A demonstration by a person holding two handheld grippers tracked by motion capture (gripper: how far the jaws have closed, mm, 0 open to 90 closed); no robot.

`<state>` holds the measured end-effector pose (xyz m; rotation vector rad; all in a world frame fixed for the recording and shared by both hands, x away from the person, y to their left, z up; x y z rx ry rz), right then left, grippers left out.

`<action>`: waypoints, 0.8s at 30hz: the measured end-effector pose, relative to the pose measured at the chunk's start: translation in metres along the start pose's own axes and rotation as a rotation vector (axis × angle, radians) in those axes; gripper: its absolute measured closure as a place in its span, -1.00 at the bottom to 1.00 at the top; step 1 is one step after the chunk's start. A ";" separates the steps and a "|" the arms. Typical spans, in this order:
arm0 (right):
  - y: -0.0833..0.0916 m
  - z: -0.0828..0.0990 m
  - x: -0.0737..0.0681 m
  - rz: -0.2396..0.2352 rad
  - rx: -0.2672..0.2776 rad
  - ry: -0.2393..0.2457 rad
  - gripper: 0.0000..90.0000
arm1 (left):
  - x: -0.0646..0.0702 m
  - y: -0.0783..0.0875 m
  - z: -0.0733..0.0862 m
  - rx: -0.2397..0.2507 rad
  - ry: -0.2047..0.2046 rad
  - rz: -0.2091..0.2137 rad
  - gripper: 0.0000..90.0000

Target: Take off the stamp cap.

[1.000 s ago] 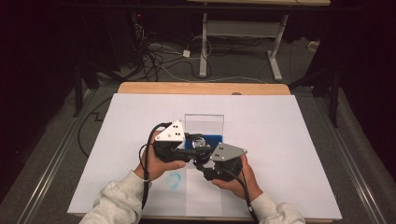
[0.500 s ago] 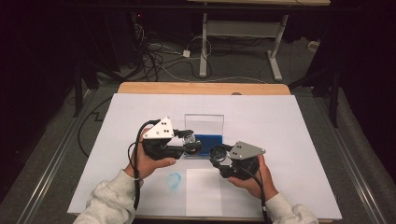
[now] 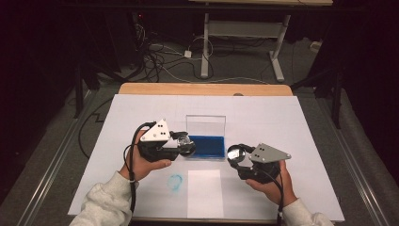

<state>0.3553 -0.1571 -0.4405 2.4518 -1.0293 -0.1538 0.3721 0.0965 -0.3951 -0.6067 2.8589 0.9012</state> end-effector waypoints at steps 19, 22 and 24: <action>0.033 0.007 0.011 0.038 0.032 -0.018 -0.14 | -0.005 -0.004 0.009 -0.042 0.005 -0.021 0.22; 0.037 0.010 0.012 0.043 0.030 -0.019 -0.14 | -0.005 -0.006 0.010 -0.051 -0.002 -0.026 0.22; 0.040 0.011 0.014 0.046 0.031 -0.022 -0.14 | -0.005 -0.007 0.010 -0.051 -0.002 -0.026 0.22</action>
Point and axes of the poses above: each handheld gripper's, and its own axes: y roughly backward along the jaws, z roughly out of its underside, x roughly to its right, the point moved 6 cm from there along -y, roughly forward along the jaws, and after that the axes turned 7 degrees about -y, right-handed, at the moved point
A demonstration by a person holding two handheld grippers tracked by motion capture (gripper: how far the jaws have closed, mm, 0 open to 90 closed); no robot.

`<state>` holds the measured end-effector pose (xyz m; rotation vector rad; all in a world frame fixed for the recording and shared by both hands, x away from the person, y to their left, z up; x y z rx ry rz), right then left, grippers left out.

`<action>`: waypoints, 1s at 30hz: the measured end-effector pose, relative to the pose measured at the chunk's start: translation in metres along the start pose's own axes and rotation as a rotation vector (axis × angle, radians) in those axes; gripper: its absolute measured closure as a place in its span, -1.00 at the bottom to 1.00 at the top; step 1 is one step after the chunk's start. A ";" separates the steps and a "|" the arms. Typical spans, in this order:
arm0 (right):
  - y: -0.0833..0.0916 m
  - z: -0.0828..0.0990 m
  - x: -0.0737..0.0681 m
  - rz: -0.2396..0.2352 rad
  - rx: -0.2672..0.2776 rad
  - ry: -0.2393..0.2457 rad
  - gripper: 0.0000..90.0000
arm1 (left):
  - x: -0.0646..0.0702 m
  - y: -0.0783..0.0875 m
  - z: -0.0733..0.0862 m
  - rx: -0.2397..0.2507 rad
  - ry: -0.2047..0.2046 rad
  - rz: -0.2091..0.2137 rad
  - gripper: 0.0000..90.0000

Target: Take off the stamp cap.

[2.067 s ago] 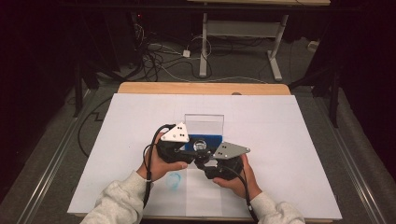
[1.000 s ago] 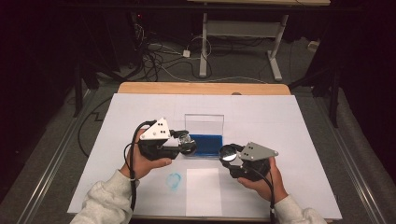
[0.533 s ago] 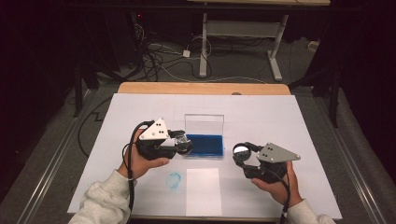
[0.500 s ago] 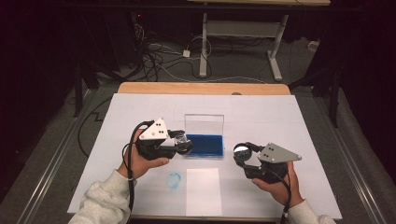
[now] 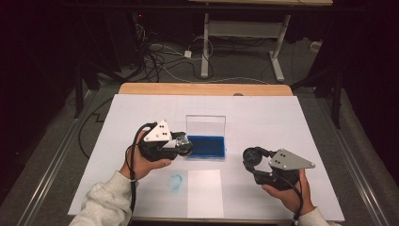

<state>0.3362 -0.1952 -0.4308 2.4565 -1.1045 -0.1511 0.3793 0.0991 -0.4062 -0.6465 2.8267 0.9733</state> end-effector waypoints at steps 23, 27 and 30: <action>0.019 0.015 0.010 0.036 -0.008 -0.018 -0.14 | 0.002 -0.006 -0.015 0.002 -0.036 -0.013 0.22; 0.018 0.014 0.013 0.036 -0.002 -0.031 -0.14 | -0.001 -0.009 -0.022 -0.001 -0.039 -0.009 0.22; 0.018 0.013 0.013 0.037 0.001 -0.032 -0.14 | -0.004 -0.012 -0.026 -0.010 -0.040 -0.012 0.22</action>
Point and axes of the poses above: each handheld gripper's, and its own axes: y roughly backward along the jaws, z roughly out of its underside, x roughly to its right, the point moved 6 cm from there along -y, roughly forward along the jaws, and after that the axes turned 7 degrees about -y, right-handed, at the moved point
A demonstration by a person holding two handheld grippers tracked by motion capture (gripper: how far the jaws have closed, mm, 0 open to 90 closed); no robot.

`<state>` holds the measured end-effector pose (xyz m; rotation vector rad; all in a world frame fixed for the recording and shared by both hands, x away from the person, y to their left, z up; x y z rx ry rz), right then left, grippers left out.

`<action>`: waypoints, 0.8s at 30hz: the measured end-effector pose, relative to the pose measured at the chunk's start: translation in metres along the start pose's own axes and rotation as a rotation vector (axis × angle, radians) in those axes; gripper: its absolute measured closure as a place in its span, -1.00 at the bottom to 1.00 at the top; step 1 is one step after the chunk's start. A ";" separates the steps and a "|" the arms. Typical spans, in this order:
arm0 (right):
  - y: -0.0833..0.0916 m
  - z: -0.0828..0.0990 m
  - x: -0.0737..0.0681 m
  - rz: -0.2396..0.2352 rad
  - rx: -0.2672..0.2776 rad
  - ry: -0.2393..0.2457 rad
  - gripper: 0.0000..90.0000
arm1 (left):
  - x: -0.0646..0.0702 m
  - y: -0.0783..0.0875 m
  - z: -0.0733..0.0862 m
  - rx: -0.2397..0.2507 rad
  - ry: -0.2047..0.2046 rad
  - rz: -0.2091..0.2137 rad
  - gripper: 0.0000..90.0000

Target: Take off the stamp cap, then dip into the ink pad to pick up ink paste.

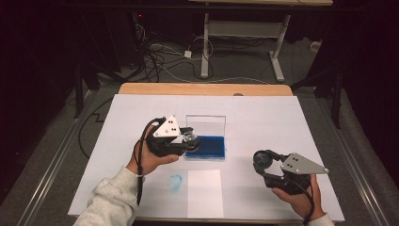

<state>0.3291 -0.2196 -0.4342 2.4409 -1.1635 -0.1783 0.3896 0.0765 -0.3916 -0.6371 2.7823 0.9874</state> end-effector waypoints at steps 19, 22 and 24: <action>-0.008 0.005 -0.004 -0.019 -0.018 -0.009 -0.14 | -0.015 -0.031 -0.008 -0.078 -0.002 0.034 0.22; -0.008 0.005 -0.005 -0.023 -0.018 -0.003 -0.14 | -0.016 -0.036 -0.008 -0.085 -0.002 0.045 0.22; -0.008 0.007 -0.005 -0.026 -0.024 -0.005 -0.14 | -0.017 -0.039 -0.008 -0.094 -0.005 0.047 0.22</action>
Point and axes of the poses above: each handheld gripper's, and its own axes: y roughly backward along the jaws, z roughly out of its underside, x roughly to its right, the point moved 6 cm from there along -y, roughly forward along the jaws, and after that the axes turned 7 degrees about -y, right-handed, at the moved point
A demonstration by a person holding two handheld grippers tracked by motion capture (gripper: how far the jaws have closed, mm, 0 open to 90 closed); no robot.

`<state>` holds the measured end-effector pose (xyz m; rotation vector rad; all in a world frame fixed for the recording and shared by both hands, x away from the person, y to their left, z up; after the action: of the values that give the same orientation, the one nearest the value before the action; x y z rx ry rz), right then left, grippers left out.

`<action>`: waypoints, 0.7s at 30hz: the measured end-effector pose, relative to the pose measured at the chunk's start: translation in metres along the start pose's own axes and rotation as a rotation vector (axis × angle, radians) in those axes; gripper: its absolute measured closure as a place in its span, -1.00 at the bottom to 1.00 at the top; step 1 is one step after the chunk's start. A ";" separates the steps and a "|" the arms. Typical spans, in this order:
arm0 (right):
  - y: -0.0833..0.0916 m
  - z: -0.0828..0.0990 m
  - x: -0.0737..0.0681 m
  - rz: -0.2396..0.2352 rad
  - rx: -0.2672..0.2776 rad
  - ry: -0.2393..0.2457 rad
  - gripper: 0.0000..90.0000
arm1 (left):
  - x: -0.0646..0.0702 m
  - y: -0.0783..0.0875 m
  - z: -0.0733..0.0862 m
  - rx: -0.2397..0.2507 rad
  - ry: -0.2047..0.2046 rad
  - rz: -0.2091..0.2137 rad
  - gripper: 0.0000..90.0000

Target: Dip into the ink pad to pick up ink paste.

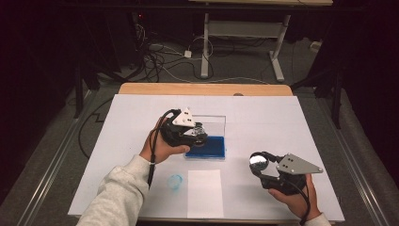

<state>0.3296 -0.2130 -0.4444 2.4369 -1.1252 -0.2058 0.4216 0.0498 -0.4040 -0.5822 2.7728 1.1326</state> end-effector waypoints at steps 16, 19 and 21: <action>-0.005 0.005 -0.002 -0.007 -0.025 0.007 -0.14 | -0.003 -0.028 0.009 -0.050 0.020 0.015 0.22; -0.005 0.005 -0.004 -0.009 -0.024 0.013 -0.14 | -0.002 -0.032 0.011 -0.064 0.018 0.014 0.22; -0.006 0.006 -0.004 -0.013 -0.029 0.015 -0.14 | -0.002 -0.035 0.013 -0.069 0.021 0.019 0.22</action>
<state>0.3294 -0.2081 -0.4523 2.4168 -1.0929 -0.2058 0.4365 0.0365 -0.4359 -0.5787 2.7727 1.2380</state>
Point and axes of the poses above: each handheld gripper's, and its own axes: y roughly backward along the jaws, z roughly out of its underside, x roughly to its right, the point moved 6 cm from there along -y, roughly forward along the jaws, and after that the axes turned 7 degrees about -y, right-handed, at the moved point
